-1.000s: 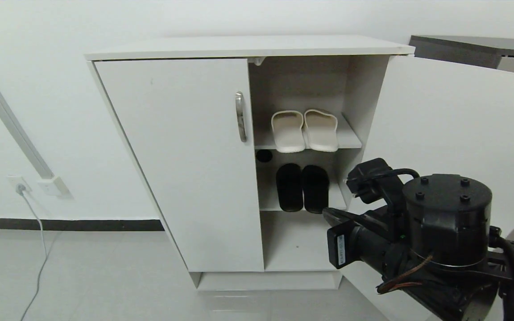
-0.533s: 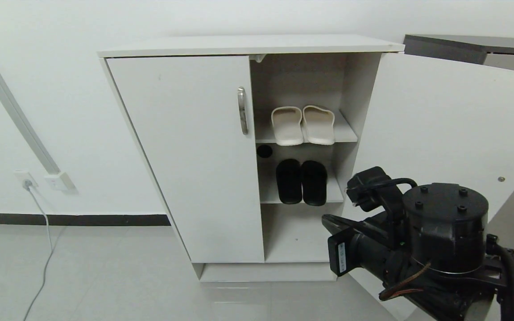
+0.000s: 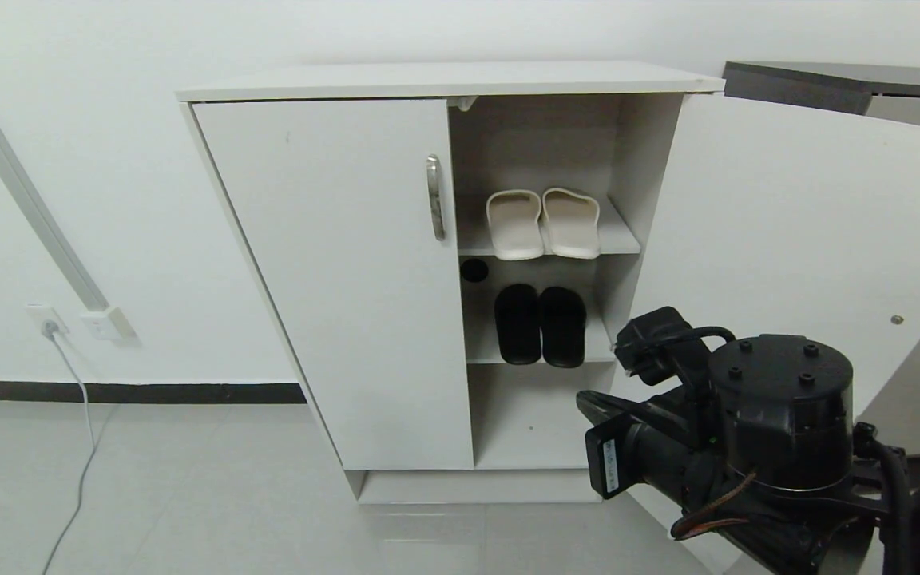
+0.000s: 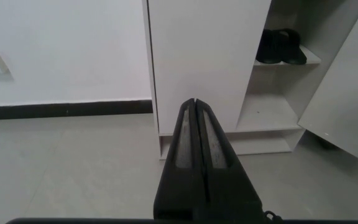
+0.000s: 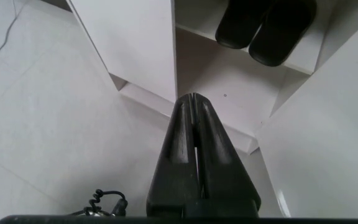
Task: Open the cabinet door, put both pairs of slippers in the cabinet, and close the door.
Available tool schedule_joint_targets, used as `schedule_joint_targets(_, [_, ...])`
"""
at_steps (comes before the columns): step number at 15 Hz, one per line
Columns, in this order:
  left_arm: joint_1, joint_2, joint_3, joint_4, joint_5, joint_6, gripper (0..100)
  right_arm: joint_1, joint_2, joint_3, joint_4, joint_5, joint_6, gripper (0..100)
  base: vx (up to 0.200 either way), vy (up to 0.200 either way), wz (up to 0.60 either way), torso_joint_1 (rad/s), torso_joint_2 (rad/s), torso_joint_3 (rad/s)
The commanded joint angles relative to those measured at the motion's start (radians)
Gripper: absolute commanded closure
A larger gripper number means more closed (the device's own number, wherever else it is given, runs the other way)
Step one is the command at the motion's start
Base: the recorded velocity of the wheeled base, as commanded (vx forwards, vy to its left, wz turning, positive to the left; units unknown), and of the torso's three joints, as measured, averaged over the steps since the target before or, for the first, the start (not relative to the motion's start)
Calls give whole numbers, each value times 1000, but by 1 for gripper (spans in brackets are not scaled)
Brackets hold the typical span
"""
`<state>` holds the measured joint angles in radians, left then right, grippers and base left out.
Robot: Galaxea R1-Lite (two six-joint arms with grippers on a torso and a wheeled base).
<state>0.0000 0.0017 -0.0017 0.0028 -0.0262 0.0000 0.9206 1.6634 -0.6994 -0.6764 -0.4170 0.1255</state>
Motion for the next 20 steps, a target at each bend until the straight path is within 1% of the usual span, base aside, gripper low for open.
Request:
schedule_joint_targets(1, [0,0,0,0,0,0,100,1,2,0,0,0,-1,100,0,0,0,0,0,0])
schedule_joint_targets(12, [0,0,0,0,0,0,100,0,15,12,0,-2,-21,100,0,0,0,0,-9,-9])
schedule_joint_targets(15, [0,0,0,0,0,-2,100,0,15,12,0,-2,-27,100,0,0,0,6,-178,-323])
schedule_joint_targets(20, [0,0,0,0,0,0,100,0,16,14,0,-2,-29,100,0,0,0,55,-501,-380])
